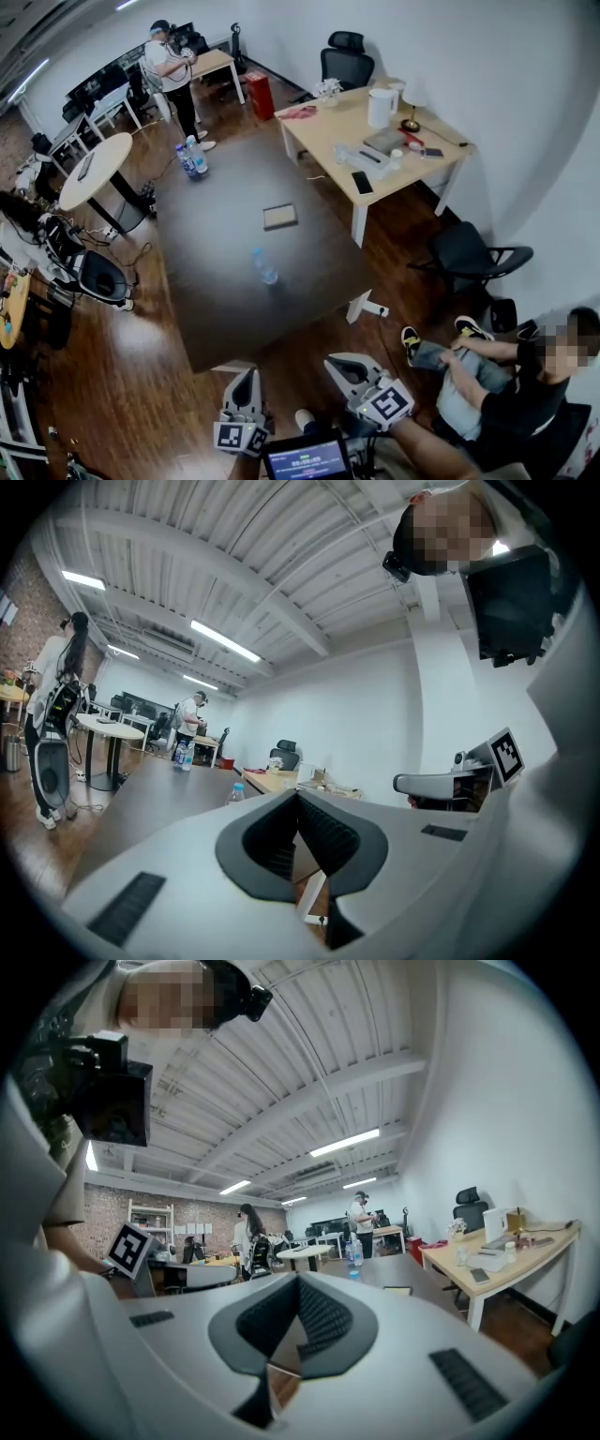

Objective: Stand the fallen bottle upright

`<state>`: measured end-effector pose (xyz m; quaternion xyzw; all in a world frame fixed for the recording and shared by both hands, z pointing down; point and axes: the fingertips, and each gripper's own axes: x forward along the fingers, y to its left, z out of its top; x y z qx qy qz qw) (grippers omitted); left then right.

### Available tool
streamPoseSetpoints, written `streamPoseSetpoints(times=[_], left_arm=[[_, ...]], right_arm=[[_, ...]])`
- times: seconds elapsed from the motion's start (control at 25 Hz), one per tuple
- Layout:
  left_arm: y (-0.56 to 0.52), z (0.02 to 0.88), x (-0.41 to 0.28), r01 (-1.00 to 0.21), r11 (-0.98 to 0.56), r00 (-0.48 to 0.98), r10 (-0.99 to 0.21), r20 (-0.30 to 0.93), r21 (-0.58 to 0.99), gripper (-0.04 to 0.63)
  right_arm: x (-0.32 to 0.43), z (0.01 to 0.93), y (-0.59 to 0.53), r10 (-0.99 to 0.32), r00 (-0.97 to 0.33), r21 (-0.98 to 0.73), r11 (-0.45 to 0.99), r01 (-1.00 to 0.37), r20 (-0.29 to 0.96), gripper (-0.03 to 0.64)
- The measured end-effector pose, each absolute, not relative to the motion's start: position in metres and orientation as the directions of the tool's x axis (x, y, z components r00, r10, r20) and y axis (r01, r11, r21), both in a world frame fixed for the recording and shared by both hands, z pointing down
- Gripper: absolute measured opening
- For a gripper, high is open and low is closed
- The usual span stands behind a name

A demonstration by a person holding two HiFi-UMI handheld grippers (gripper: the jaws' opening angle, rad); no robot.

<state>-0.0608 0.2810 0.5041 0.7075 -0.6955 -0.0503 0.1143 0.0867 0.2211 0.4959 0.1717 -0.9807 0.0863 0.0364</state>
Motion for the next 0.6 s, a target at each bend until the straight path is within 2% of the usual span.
streamPoseSetpoints(times=[0.6], left_arm=[[0.2911,0.5015,-0.0636,-0.971,0.006,0.013,-0.997,0.078,0.241,0.0]], right_arm=[[0.0857,0.4924,0.2273,-0.326,-0.94,-0.141,0.93,-0.338,0.103,0.02]])
